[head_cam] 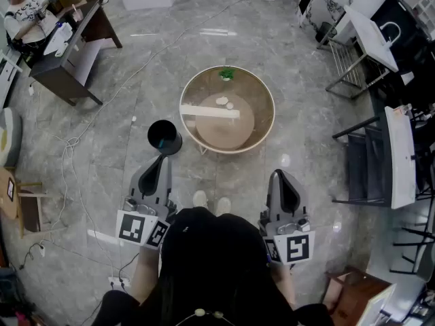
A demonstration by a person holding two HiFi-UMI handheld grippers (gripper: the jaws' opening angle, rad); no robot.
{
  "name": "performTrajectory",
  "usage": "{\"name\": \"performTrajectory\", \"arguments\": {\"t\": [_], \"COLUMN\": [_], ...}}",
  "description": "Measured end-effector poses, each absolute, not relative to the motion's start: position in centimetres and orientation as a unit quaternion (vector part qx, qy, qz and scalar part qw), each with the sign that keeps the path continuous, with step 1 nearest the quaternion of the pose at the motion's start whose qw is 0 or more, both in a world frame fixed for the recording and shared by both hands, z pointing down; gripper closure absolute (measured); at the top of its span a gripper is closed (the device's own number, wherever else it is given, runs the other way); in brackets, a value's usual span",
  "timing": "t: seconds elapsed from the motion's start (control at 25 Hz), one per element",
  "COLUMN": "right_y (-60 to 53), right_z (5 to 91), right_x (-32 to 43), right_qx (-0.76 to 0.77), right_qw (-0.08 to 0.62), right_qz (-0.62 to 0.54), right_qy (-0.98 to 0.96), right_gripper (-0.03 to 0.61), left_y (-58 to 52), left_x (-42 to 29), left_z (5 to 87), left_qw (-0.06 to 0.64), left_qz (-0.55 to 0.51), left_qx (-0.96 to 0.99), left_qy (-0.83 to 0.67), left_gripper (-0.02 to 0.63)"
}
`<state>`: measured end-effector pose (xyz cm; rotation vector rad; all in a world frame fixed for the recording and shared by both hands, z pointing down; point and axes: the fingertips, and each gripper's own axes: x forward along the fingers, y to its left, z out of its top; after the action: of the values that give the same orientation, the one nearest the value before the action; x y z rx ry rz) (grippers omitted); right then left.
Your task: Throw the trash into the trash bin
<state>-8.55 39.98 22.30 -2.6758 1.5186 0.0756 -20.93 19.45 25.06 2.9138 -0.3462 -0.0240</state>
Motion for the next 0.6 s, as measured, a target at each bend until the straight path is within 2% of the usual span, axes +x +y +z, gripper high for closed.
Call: {"name": "performTrajectory", "arguments": {"t": [0.24, 0.6], "right_y": [39.5, 37.6], "right_z": [22.8, 23.3], "right_x": [-8.6, -9.4], "right_qx": [-0.869, -0.859], "right_qw": [0.012, 0.018], "right_qz": [0.020, 0.010], "right_qy": [0.494, 0.512], "right_gripper": [0.577, 0.575], "left_y": [18.8, 17.4], "left_x": [-20.8, -21.1], "left_z": [25.2, 25.4], "left_qw": [0.106, 0.109], "left_qz": [-0.008, -0.018], "left_qx": [0.988, 0.988], "left_qy": [-0.116, -0.111], "left_gripper": [0.611, 0.611]}}
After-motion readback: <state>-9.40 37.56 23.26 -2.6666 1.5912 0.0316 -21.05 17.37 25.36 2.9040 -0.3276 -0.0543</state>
